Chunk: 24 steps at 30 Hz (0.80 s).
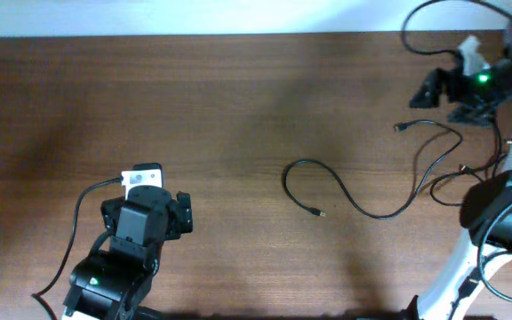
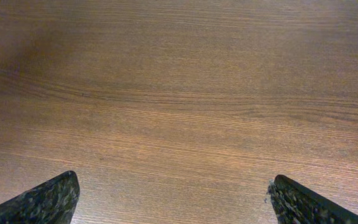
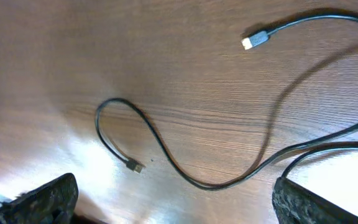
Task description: Untangle cables
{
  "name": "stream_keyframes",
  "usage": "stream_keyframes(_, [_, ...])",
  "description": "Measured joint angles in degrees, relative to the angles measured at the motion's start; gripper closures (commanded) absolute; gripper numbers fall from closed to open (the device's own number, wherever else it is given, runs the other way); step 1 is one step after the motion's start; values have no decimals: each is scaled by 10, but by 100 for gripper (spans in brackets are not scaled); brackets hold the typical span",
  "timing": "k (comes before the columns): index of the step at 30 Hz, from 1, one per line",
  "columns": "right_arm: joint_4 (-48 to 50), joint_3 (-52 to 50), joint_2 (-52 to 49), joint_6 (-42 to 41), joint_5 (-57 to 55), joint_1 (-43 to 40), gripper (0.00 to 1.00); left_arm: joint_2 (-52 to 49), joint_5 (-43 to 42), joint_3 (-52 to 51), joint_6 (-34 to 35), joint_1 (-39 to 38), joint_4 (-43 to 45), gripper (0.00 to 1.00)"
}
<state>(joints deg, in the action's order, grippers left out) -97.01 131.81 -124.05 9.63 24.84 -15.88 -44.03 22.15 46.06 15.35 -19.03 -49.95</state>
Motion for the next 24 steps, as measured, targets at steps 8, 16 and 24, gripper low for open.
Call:
stream_keyframes(8, [2,-2,0,-98,-148,45,1,0,0,0,0,0,0,1])
stream_keyframes(16, [103,-177,0,-147,-197,44,0,0,0,0,0,0,0,1])
stream_keyframes(24, [142,-243,0,-201,-253,44,7,0,0,0,0,0,0,1])
